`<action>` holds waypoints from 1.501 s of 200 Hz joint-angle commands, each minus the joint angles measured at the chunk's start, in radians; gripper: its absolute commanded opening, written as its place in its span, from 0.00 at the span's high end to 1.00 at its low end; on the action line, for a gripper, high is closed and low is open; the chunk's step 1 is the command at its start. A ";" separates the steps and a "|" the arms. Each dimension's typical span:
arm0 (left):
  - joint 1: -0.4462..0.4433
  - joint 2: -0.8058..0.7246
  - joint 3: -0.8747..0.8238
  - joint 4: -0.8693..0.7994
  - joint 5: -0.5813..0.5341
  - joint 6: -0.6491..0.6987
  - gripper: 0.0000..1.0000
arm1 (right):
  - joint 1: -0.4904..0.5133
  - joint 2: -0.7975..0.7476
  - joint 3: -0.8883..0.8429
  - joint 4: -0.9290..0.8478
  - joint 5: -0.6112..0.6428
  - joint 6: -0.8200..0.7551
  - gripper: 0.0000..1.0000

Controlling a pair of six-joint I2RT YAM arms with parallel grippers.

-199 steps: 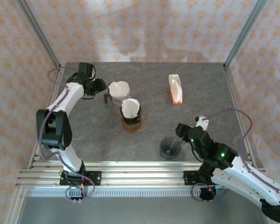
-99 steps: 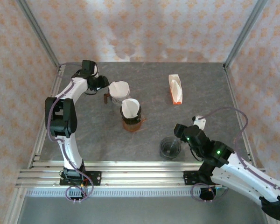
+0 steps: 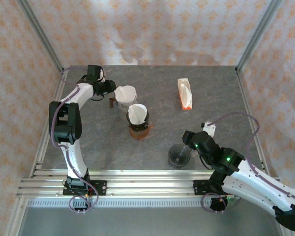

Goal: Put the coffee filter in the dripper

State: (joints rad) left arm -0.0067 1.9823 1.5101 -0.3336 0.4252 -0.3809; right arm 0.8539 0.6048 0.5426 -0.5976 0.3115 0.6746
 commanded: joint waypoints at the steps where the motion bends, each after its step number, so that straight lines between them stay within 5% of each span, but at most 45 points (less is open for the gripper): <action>1: -0.009 -0.066 -0.017 0.074 0.034 -0.019 0.56 | -0.003 -0.002 0.012 0.007 0.003 -0.007 0.31; 129: -0.045 0.019 0.021 -0.015 0.014 0.090 0.67 | -0.004 0.014 -0.002 0.022 -0.006 -0.001 0.30; 224: -0.020 -0.002 0.018 -0.078 -0.162 0.071 1.00 | -0.006 0.030 -0.001 0.041 -0.011 -0.003 0.29; 300: 0.050 -0.192 -0.058 -0.129 -0.360 -0.001 1.00 | -0.006 0.029 0.002 0.050 -0.006 -0.003 0.29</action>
State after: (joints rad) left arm 0.0174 1.9305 1.4696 -0.4294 0.1879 -0.3367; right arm 0.8536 0.6395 0.5426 -0.5587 0.2867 0.6750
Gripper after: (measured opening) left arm 0.043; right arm 0.711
